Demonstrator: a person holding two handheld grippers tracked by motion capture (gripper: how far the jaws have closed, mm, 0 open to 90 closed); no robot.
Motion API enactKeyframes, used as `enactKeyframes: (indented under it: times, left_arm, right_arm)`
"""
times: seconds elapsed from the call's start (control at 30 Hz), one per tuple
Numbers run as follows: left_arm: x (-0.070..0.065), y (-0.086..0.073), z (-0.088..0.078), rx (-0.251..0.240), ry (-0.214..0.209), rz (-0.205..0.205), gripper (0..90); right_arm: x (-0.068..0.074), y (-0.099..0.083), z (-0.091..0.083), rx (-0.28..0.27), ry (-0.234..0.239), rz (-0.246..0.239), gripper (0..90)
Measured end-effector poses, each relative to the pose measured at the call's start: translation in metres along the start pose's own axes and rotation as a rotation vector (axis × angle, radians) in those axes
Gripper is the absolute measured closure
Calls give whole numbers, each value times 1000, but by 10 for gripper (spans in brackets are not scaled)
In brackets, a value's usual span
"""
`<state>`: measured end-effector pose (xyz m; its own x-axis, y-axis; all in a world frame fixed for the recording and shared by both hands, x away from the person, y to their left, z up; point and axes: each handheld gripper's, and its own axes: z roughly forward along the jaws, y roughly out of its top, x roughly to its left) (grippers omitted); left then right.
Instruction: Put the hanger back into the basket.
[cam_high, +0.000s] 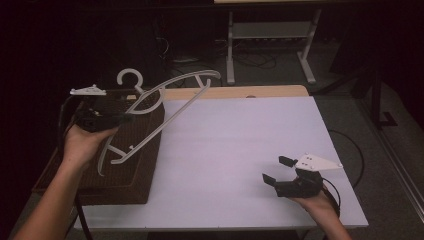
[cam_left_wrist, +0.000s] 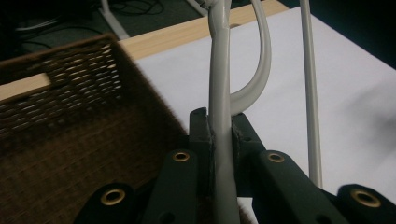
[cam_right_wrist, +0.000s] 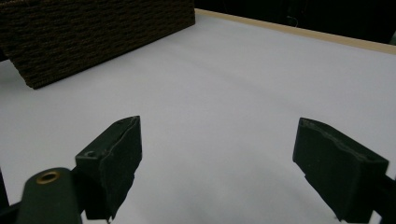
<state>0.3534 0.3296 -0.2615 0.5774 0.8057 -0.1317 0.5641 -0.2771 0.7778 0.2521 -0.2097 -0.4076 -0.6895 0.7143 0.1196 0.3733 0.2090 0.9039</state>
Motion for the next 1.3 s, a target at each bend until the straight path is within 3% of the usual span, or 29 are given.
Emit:
enactKeyframes:
  times: [0.6,0.83,1.17,1.3]
  left_arm:
    - [64,-36,-44,14,149,-44,821]
    - [88,-54,-60,9,186,-76,821]
    - [108,-72,-63,49,247,-69,821]
    - [113,-75,-59,65,248,-71,821]
  right_arm:
    - [-1,-1,1,-1,-9,15,149]
    - [-1,-1,2,3,-11,19,149]
    - [-1,-1,4,7,-15,20,149]
    - [-1,-1,4,7,-15,19,149]
